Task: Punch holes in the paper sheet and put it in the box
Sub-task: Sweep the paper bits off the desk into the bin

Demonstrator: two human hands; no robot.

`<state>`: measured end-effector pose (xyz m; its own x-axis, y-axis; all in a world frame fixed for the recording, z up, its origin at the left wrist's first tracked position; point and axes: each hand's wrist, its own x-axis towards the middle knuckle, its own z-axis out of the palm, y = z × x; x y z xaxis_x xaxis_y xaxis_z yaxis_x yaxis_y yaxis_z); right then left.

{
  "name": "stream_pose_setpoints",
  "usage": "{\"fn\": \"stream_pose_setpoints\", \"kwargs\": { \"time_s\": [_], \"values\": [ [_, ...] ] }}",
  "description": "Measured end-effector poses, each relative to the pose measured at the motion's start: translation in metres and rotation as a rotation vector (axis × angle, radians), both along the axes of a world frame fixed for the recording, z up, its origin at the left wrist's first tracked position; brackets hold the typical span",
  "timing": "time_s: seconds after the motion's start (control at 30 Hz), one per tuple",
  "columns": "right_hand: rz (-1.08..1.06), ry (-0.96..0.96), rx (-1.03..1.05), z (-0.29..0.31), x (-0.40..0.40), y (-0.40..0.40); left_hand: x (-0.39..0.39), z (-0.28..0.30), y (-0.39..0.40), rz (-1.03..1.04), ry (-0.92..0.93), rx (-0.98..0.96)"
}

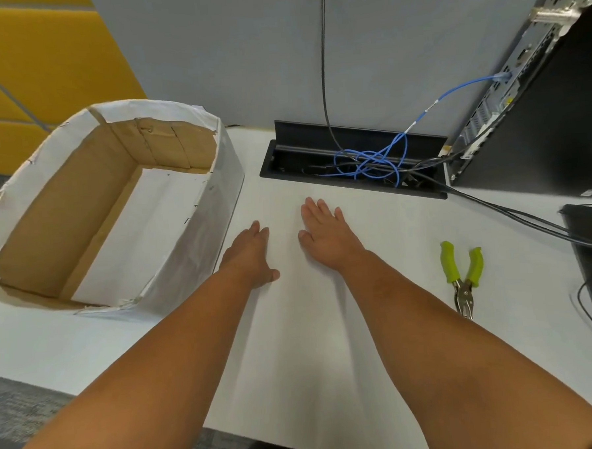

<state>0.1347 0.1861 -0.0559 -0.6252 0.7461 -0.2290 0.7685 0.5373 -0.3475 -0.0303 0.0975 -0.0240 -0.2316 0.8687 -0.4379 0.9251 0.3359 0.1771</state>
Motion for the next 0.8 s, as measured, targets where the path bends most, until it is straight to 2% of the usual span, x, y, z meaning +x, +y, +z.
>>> {"fn": "stream_pose_setpoints", "kwargs": {
  "time_s": [0.17, 0.3, 0.5, 0.63, 0.7, 0.8],
  "values": [
    [0.165, 0.017, 0.055, -0.004, -0.007, 0.002, -0.001, -0.003, 0.0, -0.008, 0.009, 0.007],
    [0.313, 0.031, 0.08, -0.005, 0.021, -0.012, 0.001, -0.004, -0.003, -0.003, 0.005, 0.011],
    [0.347, -0.006, 0.09, -0.005, 0.071, -0.043, 0.013, -0.001, -0.012, 0.028, 0.005, 0.014],
    [0.356, 0.038, 0.08, -0.002, 0.091, -0.063, 0.024, 0.001, -0.022, 0.033, -0.003, 0.029],
    [0.212, 0.141, 0.092, -0.003, 0.103, -0.073, 0.029, 0.001, -0.028, 0.024, -0.003, 0.015],
    [-0.22, 0.264, 0.079, -0.008, 0.123, -0.083, 0.035, 0.0, -0.035, 0.019, -0.005, 0.0]
  ]
}}
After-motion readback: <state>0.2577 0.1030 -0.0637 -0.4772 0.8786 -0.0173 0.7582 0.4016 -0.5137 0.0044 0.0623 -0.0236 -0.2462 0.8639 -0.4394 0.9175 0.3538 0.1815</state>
